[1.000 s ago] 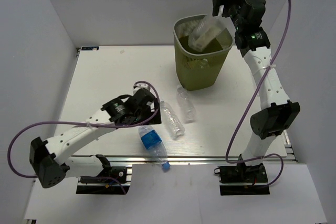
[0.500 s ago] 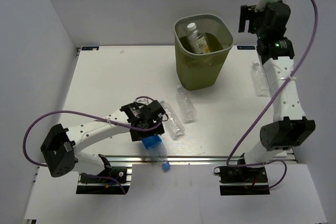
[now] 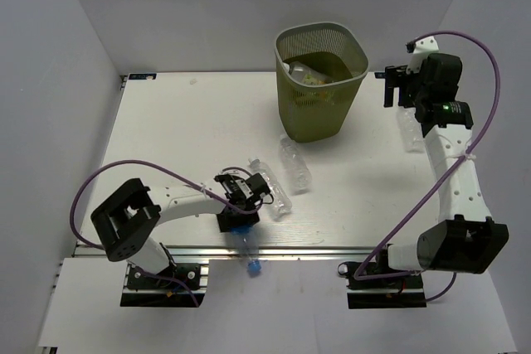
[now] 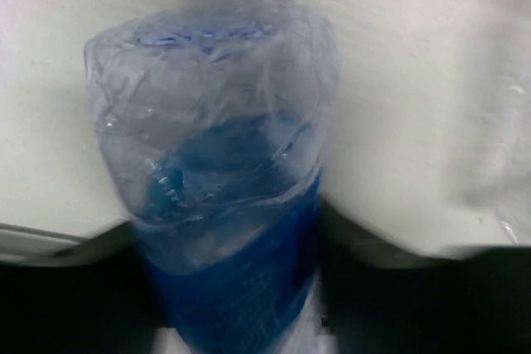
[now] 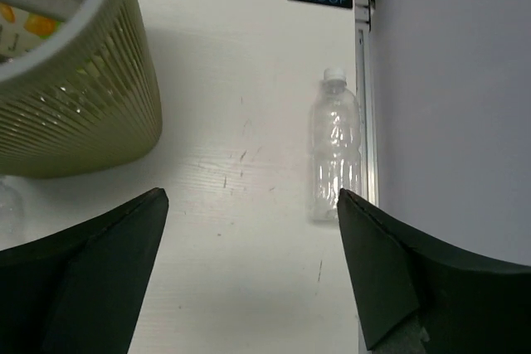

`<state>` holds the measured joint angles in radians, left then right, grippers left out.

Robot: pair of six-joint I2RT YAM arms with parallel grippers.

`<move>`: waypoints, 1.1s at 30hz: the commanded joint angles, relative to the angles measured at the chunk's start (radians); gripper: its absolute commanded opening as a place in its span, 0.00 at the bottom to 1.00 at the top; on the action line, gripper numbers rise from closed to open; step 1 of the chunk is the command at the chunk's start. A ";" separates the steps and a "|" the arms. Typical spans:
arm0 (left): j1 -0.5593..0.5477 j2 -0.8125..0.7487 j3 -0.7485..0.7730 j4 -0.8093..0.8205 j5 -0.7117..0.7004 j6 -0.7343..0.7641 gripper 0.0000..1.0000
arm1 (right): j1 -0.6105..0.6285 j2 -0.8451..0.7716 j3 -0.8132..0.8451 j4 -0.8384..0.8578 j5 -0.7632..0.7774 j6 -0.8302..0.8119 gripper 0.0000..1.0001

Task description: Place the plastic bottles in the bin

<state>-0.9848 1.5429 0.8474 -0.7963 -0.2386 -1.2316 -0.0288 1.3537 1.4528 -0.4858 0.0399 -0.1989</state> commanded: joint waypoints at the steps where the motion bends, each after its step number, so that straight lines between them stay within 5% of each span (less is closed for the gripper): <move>1: -0.014 -0.021 0.013 0.050 -0.051 -0.006 0.51 | -0.025 -0.022 -0.019 -0.043 -0.034 -0.005 0.87; 3: -0.026 -0.062 0.070 0.006 -0.082 0.009 0.36 | -0.043 -0.013 -0.023 -0.086 -0.078 0.007 0.80; 6: -0.035 -0.174 0.191 -0.081 -0.160 0.087 0.24 | -0.068 -0.016 -0.052 -0.120 -0.092 0.006 0.55; 7: -0.044 -0.203 0.265 -0.081 -0.195 0.124 0.21 | -0.077 -0.015 -0.060 -0.144 -0.109 0.004 0.38; 9: -0.045 -0.266 0.343 -0.037 -0.220 0.279 0.18 | -0.097 -0.014 -0.086 -0.165 -0.135 0.006 0.26; 11: -0.045 -0.277 0.458 0.077 -0.249 0.404 0.18 | -0.106 -0.013 -0.129 -0.197 -0.159 0.003 0.31; 13: -0.017 -0.242 0.586 0.171 -0.261 0.571 0.18 | -0.118 -0.002 -0.147 -0.215 -0.160 0.012 0.52; 14: -0.017 -0.216 0.635 0.254 -0.286 0.616 0.18 | -0.120 0.004 -0.147 -0.218 -0.143 0.015 0.72; 16: -0.008 -0.144 0.794 0.360 -0.332 0.797 0.18 | -0.128 0.040 -0.128 -0.221 -0.092 0.024 0.81; 22: 0.053 0.279 1.301 0.621 -0.409 1.047 0.27 | -0.169 0.125 -0.106 -0.214 -0.058 0.016 0.83; 27: 0.132 0.644 1.732 0.782 -0.473 1.106 0.33 | -0.192 0.124 -0.147 -0.152 -0.071 0.016 0.84; 33: 0.208 0.741 1.671 1.040 -0.490 1.061 0.35 | -0.236 0.113 -0.190 -0.080 -0.100 0.032 0.84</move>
<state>-0.8082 2.3177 2.4767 0.0708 -0.6930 -0.1783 -0.2420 1.4940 1.2896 -0.6319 -0.0372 -0.1833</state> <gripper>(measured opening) 0.449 0.839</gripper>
